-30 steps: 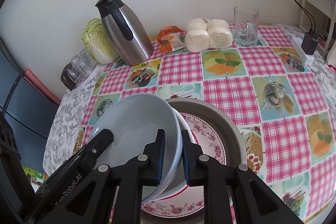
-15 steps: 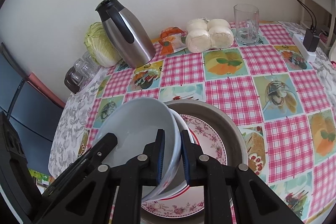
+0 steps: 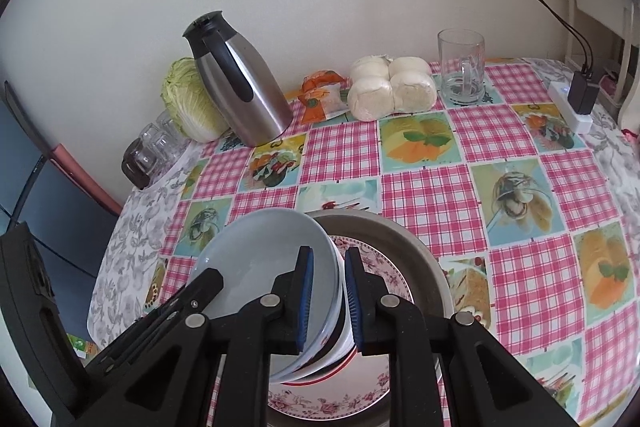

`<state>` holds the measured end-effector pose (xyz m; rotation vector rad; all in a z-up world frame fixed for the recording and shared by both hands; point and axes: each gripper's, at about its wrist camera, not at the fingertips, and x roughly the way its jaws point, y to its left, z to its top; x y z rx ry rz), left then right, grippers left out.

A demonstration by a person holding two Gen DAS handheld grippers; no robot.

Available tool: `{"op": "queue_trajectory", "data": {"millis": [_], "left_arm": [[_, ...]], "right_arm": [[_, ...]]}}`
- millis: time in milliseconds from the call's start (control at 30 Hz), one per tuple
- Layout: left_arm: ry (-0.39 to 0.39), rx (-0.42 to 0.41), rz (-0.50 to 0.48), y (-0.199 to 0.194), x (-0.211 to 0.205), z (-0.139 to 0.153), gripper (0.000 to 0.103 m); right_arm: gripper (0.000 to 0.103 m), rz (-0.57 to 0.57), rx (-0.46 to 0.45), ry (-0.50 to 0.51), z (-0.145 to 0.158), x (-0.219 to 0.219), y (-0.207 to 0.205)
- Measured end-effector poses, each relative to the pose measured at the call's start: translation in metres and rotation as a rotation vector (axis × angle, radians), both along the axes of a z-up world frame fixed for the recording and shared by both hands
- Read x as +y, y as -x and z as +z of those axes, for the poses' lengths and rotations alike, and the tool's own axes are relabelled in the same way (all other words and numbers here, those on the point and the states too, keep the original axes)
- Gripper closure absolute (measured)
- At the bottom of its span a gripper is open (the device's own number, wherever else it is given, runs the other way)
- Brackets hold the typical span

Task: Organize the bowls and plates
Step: 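Lower the pale blue bowl into the white square bowl with both grippers, then open both grippers and release the pale blue bowl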

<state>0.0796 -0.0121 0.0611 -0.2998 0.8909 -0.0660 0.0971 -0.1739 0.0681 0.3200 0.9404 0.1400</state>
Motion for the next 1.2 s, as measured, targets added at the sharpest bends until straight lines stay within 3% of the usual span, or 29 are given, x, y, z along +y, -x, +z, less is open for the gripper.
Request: {"op": "queue_trajectory", "data": {"millis": [167, 433, 533, 700, 833, 900, 1067, 1200], "left_arm": [[-0.019, -0.001, -0.002, 0.0, -0.001, 0.001, 0.095], [0.013, 0.006, 0.012, 0.002, 0.005, 0.005, 0.093], [0.018, 0.001, 0.011, 0.004, 0.006, 0.009, 0.07], [0.027, -0.031, 0.006, 0.01, 0.007, 0.02, 0.05], [0.006, -0.052, 0.029, 0.014, 0.011, 0.026, 0.034], [0.0, -0.048, 0.049, 0.015, 0.014, 0.027, 0.024], [-0.046, -0.03, 0.104, 0.014, 0.025, 0.025, 0.019], [-0.064, -0.039, 0.141, 0.016, 0.032, 0.025, 0.008]], "right_arm": [[0.084, 0.003, 0.02, 0.001, -0.007, -0.001, -0.002], [0.084, -0.002, 0.03, 0.004, -0.008, -0.004, -0.001], [0.084, 0.001, 0.025, 0.008, -0.005, -0.004, 0.0], [0.067, -0.002, 0.024, 0.024, -0.003, -0.004, 0.001], [0.044, -0.016, 0.017, 0.04, 0.0, -0.006, 0.003], [0.041, -0.02, 0.013, 0.058, 0.002, -0.006, 0.003], [0.026, -0.02, 0.006, 0.069, 0.003, -0.007, 0.003], [0.018, -0.039, 0.01, 0.074, 0.002, -0.009, 0.002]]}}
